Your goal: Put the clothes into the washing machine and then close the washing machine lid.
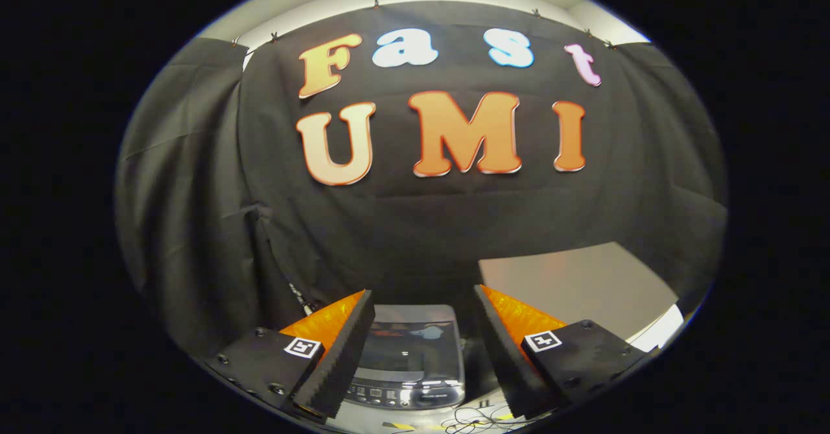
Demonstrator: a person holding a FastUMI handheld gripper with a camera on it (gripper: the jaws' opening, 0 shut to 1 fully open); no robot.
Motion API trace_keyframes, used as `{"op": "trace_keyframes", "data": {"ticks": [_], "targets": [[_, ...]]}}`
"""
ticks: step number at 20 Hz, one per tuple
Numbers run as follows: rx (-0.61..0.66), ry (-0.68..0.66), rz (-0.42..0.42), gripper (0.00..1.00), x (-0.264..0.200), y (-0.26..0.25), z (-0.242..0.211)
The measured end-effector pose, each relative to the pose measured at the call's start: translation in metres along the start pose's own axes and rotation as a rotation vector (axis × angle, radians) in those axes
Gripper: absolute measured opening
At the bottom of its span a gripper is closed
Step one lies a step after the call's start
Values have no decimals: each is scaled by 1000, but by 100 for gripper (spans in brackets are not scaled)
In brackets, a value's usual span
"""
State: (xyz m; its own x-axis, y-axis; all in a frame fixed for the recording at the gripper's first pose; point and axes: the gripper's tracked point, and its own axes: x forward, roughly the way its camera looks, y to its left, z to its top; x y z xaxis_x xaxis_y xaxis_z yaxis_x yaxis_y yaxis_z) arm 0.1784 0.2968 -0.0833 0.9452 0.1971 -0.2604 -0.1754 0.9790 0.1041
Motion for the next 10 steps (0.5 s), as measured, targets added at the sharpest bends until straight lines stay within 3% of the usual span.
{"op": "trace_keyframes", "data": {"ticks": [5, 10], "targets": [[-19, -104, -108, 98, -98, -88, 42], [4, -215, -132, 98, -174, -138, 75]]}}
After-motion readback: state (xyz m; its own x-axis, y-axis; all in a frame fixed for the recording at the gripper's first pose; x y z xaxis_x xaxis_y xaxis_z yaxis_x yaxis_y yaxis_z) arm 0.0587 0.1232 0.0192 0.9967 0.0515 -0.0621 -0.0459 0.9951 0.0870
